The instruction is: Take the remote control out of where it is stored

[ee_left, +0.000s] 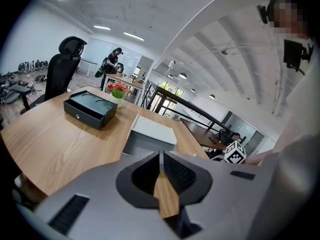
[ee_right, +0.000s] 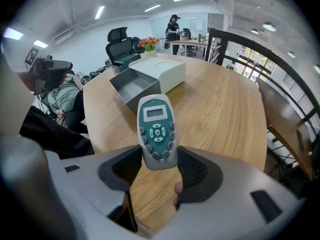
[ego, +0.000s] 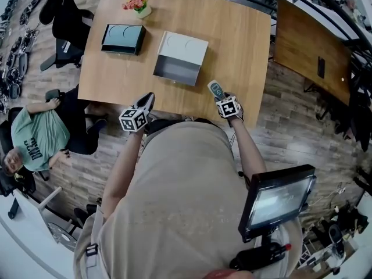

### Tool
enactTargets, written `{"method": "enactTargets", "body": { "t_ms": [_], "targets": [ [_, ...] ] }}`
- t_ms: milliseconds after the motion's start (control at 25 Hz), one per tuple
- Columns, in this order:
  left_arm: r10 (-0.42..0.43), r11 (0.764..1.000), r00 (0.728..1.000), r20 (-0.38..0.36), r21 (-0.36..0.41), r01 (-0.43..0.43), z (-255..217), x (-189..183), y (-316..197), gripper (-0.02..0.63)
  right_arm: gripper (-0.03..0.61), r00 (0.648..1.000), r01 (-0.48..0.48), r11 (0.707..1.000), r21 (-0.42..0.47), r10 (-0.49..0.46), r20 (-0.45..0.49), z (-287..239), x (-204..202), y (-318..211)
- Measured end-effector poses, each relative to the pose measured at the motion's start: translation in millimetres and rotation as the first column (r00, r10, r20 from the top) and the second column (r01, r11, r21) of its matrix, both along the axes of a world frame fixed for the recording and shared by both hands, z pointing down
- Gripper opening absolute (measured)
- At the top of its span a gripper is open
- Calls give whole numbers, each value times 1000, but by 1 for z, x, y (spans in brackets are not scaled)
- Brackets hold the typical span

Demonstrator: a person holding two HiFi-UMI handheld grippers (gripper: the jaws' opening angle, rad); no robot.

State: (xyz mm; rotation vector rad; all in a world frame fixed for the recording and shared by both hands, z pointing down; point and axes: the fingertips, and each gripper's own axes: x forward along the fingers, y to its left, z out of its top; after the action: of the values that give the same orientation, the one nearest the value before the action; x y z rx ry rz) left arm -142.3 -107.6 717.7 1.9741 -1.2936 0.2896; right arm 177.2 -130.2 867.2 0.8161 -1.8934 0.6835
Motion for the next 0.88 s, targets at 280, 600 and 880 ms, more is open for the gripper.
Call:
{"method": "enactTargets", "body": {
  "t_ms": [280,600,880],
  "targets": [
    [-13,1000,1000,15,-21,14,7,-5,3,8,232,1000,-5,999,-38,5,-10,16,-5,-2],
    [-16,999,999,41,-49,18,20,-13,5,8,232,999,-5,998,-62,3,-38,38,-7,-4],
    [-15,998,999,40,-64,18,24,-13,3,8,232,998,-3,996,-88,-2,-62,44,-12,-8]
  ]
}}
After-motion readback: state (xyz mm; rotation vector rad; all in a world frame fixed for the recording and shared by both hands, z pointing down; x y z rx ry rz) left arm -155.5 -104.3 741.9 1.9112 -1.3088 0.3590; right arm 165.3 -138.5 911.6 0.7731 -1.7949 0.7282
